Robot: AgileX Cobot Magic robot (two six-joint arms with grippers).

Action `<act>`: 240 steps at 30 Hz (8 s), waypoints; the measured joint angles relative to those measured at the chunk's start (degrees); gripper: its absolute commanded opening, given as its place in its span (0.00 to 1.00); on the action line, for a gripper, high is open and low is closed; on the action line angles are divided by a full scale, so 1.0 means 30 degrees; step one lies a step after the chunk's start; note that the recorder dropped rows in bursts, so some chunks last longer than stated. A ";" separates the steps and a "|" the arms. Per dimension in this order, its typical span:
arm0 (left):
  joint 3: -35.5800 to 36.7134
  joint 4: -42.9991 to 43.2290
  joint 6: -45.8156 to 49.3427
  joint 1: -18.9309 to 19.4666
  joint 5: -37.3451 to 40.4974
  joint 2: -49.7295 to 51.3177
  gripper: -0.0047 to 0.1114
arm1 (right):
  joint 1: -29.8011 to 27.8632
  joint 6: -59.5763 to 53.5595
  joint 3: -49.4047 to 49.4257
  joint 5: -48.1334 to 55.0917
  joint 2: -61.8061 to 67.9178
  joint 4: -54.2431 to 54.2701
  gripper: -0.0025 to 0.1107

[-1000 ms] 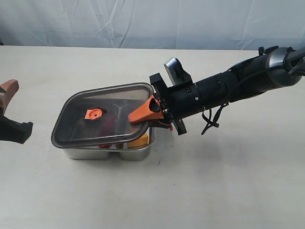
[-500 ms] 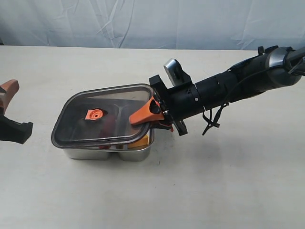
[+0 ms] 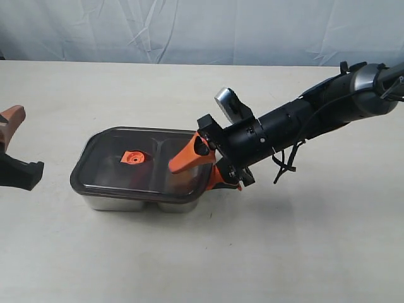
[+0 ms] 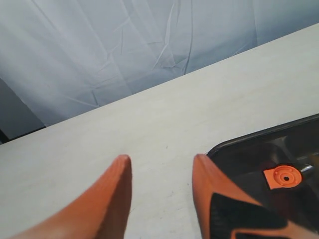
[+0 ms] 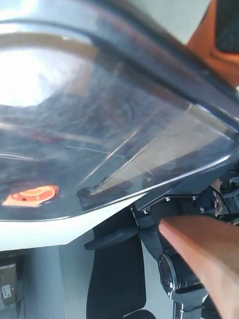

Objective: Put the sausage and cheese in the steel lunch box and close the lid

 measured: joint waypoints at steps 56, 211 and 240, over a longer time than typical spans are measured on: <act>0.0000 0.0000 0.0804 0.0000 0.1728 0.0000 0.20 | -0.0004 0.8794 -0.2805 0.1390 -0.3520 -1.1021 0.55; -0.2699 0.0462 0.4732 0.8903 1.4152 1.1298 0.04 | 0.8954 1.7659 -0.2852 -0.4330 -0.6272 -2.3003 0.01; -0.2991 0.0657 0.4732 0.8903 1.5178 1.4161 0.04 | 0.6903 1.9419 -0.3097 -0.8310 -0.3531 -2.5426 0.01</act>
